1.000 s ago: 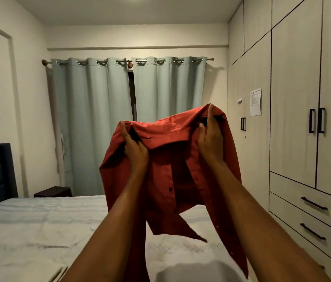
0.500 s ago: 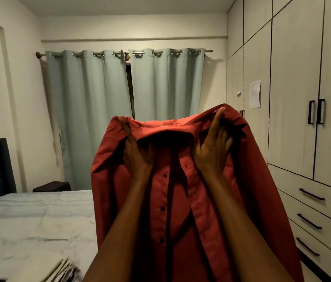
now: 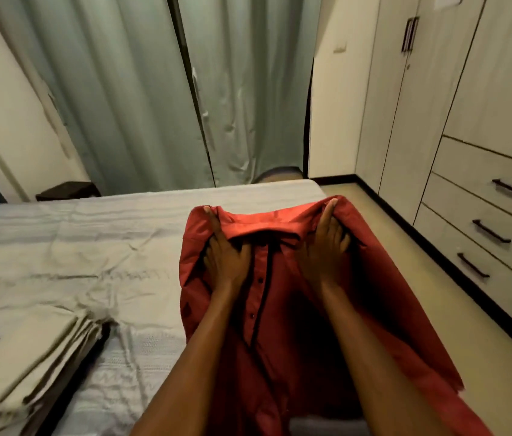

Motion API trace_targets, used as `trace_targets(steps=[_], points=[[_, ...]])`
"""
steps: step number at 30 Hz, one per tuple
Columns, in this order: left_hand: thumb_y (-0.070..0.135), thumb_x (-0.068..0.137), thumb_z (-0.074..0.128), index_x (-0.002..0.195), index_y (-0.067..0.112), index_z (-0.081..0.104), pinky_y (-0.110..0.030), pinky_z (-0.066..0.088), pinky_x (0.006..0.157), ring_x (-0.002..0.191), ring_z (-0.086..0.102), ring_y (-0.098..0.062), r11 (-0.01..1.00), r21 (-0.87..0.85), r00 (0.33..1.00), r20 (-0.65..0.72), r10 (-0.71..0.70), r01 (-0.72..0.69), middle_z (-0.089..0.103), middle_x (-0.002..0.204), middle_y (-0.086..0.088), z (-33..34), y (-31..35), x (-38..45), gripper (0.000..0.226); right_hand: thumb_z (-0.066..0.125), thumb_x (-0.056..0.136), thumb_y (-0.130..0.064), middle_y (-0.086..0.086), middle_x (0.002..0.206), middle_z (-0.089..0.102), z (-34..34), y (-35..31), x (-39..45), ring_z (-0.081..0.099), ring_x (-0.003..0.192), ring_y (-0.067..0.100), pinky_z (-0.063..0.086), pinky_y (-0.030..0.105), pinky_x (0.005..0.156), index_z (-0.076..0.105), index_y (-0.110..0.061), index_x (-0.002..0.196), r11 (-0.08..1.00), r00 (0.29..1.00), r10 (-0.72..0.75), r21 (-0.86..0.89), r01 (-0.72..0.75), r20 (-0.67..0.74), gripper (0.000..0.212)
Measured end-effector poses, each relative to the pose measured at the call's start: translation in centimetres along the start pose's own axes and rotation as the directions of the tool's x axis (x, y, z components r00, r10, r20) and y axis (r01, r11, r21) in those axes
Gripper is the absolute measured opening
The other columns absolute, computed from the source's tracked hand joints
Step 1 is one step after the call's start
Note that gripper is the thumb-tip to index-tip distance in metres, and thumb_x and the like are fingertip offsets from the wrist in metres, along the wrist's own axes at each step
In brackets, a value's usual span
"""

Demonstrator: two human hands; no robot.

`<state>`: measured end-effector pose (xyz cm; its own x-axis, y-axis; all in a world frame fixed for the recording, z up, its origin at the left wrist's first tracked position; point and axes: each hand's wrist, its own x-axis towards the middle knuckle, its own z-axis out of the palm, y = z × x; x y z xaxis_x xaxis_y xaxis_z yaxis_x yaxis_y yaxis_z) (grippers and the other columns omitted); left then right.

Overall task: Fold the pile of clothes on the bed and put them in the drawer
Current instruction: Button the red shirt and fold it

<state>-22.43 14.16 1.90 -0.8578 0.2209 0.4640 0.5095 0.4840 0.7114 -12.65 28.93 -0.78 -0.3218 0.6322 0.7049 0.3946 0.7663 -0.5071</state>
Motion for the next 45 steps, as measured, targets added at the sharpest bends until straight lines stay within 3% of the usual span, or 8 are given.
trace_targets(steps=[5,10,15,18,23,29,35,45], points=[[0.065,0.085,0.044,0.158,0.029,-0.008,-0.050,0.033,0.105,0.122,0.049,-0.041,0.996,0.094,0.997,0.071,-0.002,-0.004,0.054,0.132,-0.024,8.9,-6.3,6.0,0.097,0.049,0.101,-0.046,0.013,0.167,0.006,9.6,5.7,2.1,0.005,0.153,0.026,-0.010,0.043,0.121,-0.031,-0.031,0.151,0.997,0.979,0.016,0.076,-0.031,0.202,0.095],[0.065,0.090,0.049,0.158,0.029,-0.009,-0.051,0.028,0.110,0.130,0.045,-0.042,0.963,0.267,0.973,0.208,-0.103,0.045,0.049,0.140,-0.025,18.8,-13.8,12.8,0.096,0.036,0.101,-0.062,0.008,0.167,0.015,21.3,10.8,5.1,0.015,0.151,0.030,0.008,0.054,0.121,-0.023,-0.029,0.155,0.995,0.905,0.095,-0.055,-0.079,0.415,0.086],[0.059,0.094,0.052,0.159,0.021,-0.003,-0.049,0.028,0.114,0.143,0.032,-0.039,0.949,0.280,0.871,0.421,-0.254,0.142,0.024,0.160,-0.019,26.2,-21.7,15.9,0.093,0.030,0.100,-0.062,0.013,0.160,0.031,31.4,16.9,5.0,0.035,0.140,0.038,0.022,0.056,0.115,-0.010,-0.020,0.160,0.954,0.687,0.191,-0.296,0.037,0.701,0.083],[0.050,0.101,0.045,0.160,0.018,0.010,-0.039,0.017,0.120,0.151,0.017,-0.028,0.964,0.235,0.866,0.451,-0.218,0.120,0.010,0.165,-0.013,28.3,-24.3,15.8,0.076,0.024,0.101,-0.062,0.013,0.157,0.035,34.1,18.1,3.8,0.038,0.138,0.038,0.024,0.055,0.113,0.002,-0.018,0.161,0.933,0.704,0.189,-0.349,0.089,0.685,0.077],[0.052,0.103,0.037,0.158,0.019,0.020,-0.042,0.016,0.120,0.150,0.018,-0.029,0.958,0.279,0.848,0.492,-0.198,0.062,0.010,0.165,-0.013,27.4,-23.6,16.2,0.067,0.024,0.102,-0.060,0.013,0.160,0.031,32.5,17.3,4.8,0.033,0.142,0.038,0.020,0.054,0.115,0.005,-0.020,0.161,0.950,0.671,0.198,-0.308,0.048,0.715,0.074],[0.047,0.100,0.036,0.138,0.010,0.051,-0.046,0.021,0.119,0.140,0.038,-0.034,0.959,0.251,0.861,0.508,-0.014,-0.132,0.049,0.145,-0.015,22.8,-19.8,10.7,0.055,0.042,0.102,-0.051,0.010,0.159,0.037,24.3,16.1,3.0,0.021,0.151,0.031,0.012,0.044,0.123,0.033,-0.020,0.156,0.991,0.653,0.113,-0.136,-0.016,0.749,0.063],[0.041,0.099,0.049,0.145,0.019,0.046,-0.044,0.007,0.122,0.150,0.020,-0.029,0.936,0.265,0.807,0.590,0.034,-0.234,0.033,0.159,-0.008,16.8,-17.1,-1.1,0.051,0.043,0.090,-0.050,0.008,0.144,0.055,13.7,15.1,-4.9,0.033,0.146,0.036,0.021,0.047,0.120,0.059,-0.017,0.136,0.988,0.638,0.096,-0.150,0.030,0.764,0.058],[0.052,0.082,0.047,0.152,0.030,0.034,-0.056,0.016,0.119,0.147,0.021,-0.038,0.913,0.406,0.863,0.476,-0.171,-0.043,0.026,0.160,-0.015,5.8,-16.3,-13.9,0.074,0.047,0.090,-0.053,-0.002,0.113,0.067,4.2,7.0,-18.1,0.057,0.116,0.028,0.043,0.041,0.092,0.069,-0.029,0.114,0.997,0.649,0.004,-0.055,0.059,0.761,0.040]])
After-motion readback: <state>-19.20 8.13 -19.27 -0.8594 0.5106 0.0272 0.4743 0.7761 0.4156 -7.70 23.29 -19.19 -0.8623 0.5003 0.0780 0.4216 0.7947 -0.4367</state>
